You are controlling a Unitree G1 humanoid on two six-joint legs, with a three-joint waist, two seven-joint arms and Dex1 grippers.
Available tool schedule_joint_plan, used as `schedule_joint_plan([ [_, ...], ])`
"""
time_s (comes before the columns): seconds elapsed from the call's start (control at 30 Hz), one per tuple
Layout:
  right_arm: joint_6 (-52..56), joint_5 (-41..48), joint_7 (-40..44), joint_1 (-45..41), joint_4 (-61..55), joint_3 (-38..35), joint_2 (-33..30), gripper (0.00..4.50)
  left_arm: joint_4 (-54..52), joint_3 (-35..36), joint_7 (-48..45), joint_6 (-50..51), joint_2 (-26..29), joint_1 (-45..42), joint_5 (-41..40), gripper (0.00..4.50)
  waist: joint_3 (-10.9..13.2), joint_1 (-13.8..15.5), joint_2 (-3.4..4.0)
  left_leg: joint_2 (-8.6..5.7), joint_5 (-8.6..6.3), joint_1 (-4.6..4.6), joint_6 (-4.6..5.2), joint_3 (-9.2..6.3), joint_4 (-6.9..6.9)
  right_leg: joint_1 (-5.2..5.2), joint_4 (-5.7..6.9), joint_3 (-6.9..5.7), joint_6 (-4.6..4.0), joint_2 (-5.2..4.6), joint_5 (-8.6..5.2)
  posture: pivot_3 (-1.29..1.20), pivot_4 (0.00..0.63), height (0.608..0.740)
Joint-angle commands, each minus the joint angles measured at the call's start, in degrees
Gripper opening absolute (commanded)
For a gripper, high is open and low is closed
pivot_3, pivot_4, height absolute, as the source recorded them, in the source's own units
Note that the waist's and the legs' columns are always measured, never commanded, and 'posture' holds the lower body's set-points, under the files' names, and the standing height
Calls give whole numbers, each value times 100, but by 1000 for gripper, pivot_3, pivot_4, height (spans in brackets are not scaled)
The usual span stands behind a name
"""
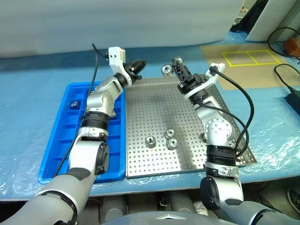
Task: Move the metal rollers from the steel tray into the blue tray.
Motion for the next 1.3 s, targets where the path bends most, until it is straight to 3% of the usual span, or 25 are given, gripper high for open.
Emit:
schedule_joint_plan([
  [0.03, -220, -37, -24, -249, -59, 42, 64, 1306, -972, -462, -703, -88, 243, 472, 73, 1604, 0, -10, 1, 3, 1, 2, -2, 1, 0, 0, 1, 0, 0, 2, 0, -207, 150, 740],
  [0.13, -263, -47, -36, -287, -24, 50, 118, 1306, -1319, -417, -782, 240, 269, 735, -191, 2179, 2, -4, 3, 8, 8, 6, -12, 0, -2, 1, 6, -1, -2, 7, 1, -201, 150, 740],
  [0.27, -298, -54, -28, -305, 7, 78, 169, 1306, -1568, -360, -815, 575, 263, 933, -401, 3568, 3, 5, 5, 8, 19, 9, -22, 0, -5, 2, 5, -1, -10, 8, 10, -197, 150, 740],
  [0.37, -308, -67, -8, -302, 18, 140, 203, 1306, -1635, 7, -439, 1469, 3, 858, -1075, 4468, 3, 3, 5, 6, 21, 8, -22, 0, -5, 4, 2, -1, -10, 7, 14, -196, 150, 740],
  [0.57, -230, -39, 36, -236, -10, 249, 237, 1306, -1711, 193, -257, 2065, -248, 758, -1576, 4468, 5, 1, 7, 6, 21, 6, -23, 1, -12, 3, -5, 0, -11, 9, 15, -200, 150, 740],
  [0.77, -22, -53, 56, -123, -37, 403, 215, 1306, -1785, 77, -391, 1730, -410, 630, -1533, 4468, 5, -2, 8, 5, 21, 5, -22, 0, -12, 3, -9, 0, -9, 9, 16, -206, 150, 740],
  [0.93, 3, -81, 50, -70, -21, 439, 234, 1306, -1789, 478, -180, 1979, -664, 600, -2037, 4468, 6, -3, 9, 5, 21, 4, -22, 0, -12, 3, -11, 0, -6, 9, 17, -212, 150, 740],
  [1.3, -433, -566, 90, 41, 70, 490, 108, 1306, -2378, 817, 296, 2735, -514, 1444, -2685, 4468, 7, -9, 10, 7, 21, 4, -22, 0, -12, 4, -12, -1, -5, 10, 18, -215, 150, 740],
])
